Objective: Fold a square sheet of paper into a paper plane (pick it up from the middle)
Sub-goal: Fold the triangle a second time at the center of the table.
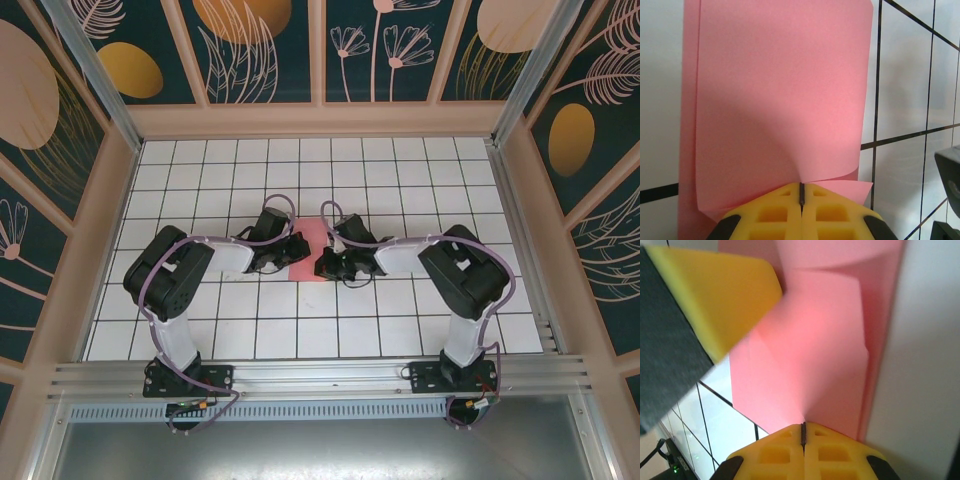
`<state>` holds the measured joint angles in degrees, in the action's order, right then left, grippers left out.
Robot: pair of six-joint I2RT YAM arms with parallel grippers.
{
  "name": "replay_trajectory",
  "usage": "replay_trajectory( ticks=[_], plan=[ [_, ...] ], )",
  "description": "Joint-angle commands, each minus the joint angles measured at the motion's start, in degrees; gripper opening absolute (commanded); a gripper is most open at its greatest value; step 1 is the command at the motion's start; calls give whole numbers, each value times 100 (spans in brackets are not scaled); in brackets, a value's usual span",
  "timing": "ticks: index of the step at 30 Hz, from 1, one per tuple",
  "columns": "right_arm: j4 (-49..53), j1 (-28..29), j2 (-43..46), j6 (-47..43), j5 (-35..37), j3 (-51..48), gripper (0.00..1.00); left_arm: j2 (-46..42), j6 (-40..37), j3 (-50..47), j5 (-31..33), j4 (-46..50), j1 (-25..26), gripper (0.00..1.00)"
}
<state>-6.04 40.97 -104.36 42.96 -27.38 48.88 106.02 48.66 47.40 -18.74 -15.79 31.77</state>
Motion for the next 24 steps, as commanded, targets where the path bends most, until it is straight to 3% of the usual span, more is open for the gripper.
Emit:
replay_trajectory(
  ticks=[1,9,15,24],
  plan=[
    [429,-19,232,135,-75,-447,4,173,-11,-181,380,353,-48,6],
    [615,-45,753,202,152,-981,5,165,-23,-191,363,341,-48,6],
    [563,-81,1173,199,107,-542,5,112,-49,-188,313,336,-48,7],
    [493,-99,250,229,76,377,5,70,-6,-121,119,225,-48,9]
  ],
)
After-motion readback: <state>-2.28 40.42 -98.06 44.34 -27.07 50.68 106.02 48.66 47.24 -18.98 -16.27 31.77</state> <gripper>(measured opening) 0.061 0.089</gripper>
